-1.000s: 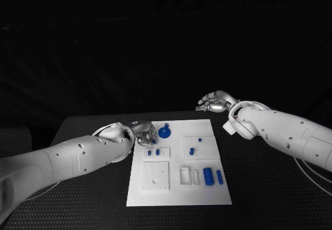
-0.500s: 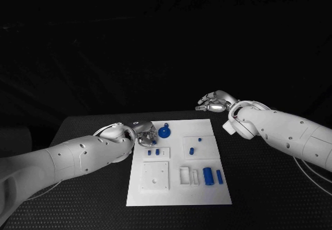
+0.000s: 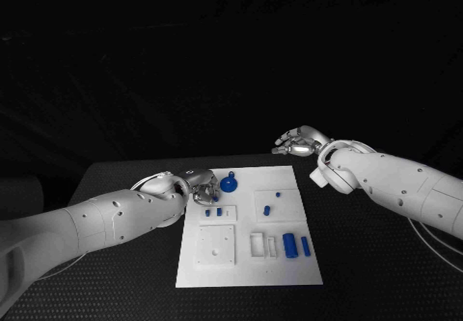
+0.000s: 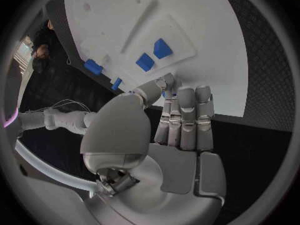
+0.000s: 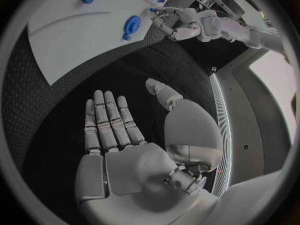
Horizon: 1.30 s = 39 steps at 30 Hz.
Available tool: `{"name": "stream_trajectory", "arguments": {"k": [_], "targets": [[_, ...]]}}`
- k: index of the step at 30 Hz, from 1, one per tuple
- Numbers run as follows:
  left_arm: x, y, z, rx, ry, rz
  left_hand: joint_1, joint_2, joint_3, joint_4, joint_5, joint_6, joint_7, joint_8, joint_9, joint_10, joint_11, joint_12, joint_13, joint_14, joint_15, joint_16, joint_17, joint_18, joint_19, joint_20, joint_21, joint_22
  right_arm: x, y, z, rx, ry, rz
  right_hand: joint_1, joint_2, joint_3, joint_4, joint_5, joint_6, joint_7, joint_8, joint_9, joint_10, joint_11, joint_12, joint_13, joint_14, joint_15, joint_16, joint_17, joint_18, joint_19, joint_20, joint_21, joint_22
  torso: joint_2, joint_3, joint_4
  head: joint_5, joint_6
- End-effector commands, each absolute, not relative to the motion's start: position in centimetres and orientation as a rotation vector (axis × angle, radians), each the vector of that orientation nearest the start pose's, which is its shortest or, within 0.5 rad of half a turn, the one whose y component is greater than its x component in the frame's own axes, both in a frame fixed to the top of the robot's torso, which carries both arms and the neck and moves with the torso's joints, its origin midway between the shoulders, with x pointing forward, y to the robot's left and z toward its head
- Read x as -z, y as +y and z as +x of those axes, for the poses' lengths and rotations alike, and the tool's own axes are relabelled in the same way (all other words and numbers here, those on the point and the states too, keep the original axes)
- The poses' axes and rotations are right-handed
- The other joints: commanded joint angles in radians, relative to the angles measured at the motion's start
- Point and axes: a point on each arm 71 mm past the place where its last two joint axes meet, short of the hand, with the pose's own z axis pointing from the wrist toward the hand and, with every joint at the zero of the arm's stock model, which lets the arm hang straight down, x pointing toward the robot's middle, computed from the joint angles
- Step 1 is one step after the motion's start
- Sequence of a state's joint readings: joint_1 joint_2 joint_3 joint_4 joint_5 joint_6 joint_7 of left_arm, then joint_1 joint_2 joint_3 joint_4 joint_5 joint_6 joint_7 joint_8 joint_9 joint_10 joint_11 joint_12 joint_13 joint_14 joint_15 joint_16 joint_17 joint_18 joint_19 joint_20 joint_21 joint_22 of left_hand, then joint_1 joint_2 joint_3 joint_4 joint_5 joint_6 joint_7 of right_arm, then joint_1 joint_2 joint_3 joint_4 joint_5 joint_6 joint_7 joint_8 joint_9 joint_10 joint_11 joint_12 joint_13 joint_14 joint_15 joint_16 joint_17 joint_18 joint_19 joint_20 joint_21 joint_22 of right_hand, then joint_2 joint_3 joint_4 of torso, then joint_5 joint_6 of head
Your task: Assemble the parts on the task board
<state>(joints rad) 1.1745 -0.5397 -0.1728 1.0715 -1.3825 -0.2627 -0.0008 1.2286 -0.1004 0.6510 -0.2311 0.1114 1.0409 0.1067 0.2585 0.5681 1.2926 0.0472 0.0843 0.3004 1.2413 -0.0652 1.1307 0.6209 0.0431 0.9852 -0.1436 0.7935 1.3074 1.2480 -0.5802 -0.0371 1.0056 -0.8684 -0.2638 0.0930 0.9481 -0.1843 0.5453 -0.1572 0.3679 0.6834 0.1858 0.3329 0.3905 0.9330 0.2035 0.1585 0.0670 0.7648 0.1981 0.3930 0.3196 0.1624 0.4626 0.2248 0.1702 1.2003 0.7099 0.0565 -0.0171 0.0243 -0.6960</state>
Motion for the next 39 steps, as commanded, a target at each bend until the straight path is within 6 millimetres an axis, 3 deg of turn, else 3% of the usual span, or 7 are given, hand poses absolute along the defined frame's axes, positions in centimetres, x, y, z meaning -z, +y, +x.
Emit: {"name": "stream_trajectory", "arguments": {"k": [1, 29, 32, 39], "targets": [[27.1, 16.9, 53.1, 0.581, 1.867, 0.214, -0.006, 0.007, 0.005, -0.001, 0.003, 0.006, 0.0, 0.003, 0.002, 0.006, 0.001, -0.003, -0.001, 0.005, 0.001, 0.005, 0.001, 0.03, 0.002, -0.014, 0.001, 0.019, 18.7, -22.0, 57.9, -0.842, 1.672, 0.38, 0.009, 0.004, -0.005, -0.002, 0.006, -0.004, 0.055, 0.003, -0.002, 0.007, 0.0, -0.005, 0.002, 0.003, 0.002, -0.005, -0.001, -0.013, 0.009, -0.001, -0.003, 0.001, 0.0, 0.0, 0.0004, -0.001, 0.0], [27.9, 17.2, 53.0, 0.565, 1.917, 0.19, -0.016, -0.016, 0.0, -0.003, -0.012, -0.037, 0.017, -0.019, -0.014, -0.027, 0.014, -0.018, -0.014, -0.026, 0.013, -0.001, 0.003, 0.024, -0.026, -0.007, -0.006, 0.021, 18.7, -22.1, 57.9, -0.84, 1.672, 0.381, 0.009, 0.005, -0.005, -0.002, 0.006, -0.004, 0.055, 0.003, -0.002, 0.008, -0.001, -0.007, 0.002, 0.003, 0.001, -0.005, -0.002, -0.013, 0.009, -0.001, -0.006, 0.003, 0.0, 0.0, 0.0011, -0.007, -0.002], [27.8, 17.3, 53.0, 0.562, 1.912, 0.186, -0.016, -0.024, 0.0, -0.004, -0.013, -0.09, 0.033, -0.046, -0.027, -0.033, 0.015, -0.017, -0.016, -0.029, 0.015, 0.0, 0.004, 0.024, -0.026, -0.006, -0.006, 0.02, 18.7, -22.1, 57.9, -0.84, 1.672, 0.381, 0.009, 0.004, -0.005, -0.002, 0.006, -0.004, 0.055, 0.003, -0.002, 0.008, -0.001, -0.007, 0.002, 0.003, 0.001, -0.005, -0.002, -0.013, 0.009, -0.001, -0.006, 0.003, -0.001, -0.0005, 0.0012, -0.006, -0.002], [27.8, 17.5, 53.1, 0.557, 1.902, 0.179, -0.009, -0.034, 0.001, -0.005, -0.014, -0.132, 0.027, -0.063, -0.038, -0.038, 0.017, -0.015, -0.019, -0.031, 0.016, 0.001, 0.005, 0.026, -0.026, -0.003, -0.007, 0.019, 18.7, -22.1, 57.9, -0.839, 1.673, 0.381, 0.009, 0.004, -0.005, -0.002, 0.006, -0.004, 0.055, 0.003, -0.002, 0.009, -0.001, -0.007, 0.002, 0.003, 0.002, -0.005, -0.002, -0.013, 0.009, -0.001, -0.006, 0.003, -0.001, -0.0001, 0.0006, -0.006, -0.002]]}}
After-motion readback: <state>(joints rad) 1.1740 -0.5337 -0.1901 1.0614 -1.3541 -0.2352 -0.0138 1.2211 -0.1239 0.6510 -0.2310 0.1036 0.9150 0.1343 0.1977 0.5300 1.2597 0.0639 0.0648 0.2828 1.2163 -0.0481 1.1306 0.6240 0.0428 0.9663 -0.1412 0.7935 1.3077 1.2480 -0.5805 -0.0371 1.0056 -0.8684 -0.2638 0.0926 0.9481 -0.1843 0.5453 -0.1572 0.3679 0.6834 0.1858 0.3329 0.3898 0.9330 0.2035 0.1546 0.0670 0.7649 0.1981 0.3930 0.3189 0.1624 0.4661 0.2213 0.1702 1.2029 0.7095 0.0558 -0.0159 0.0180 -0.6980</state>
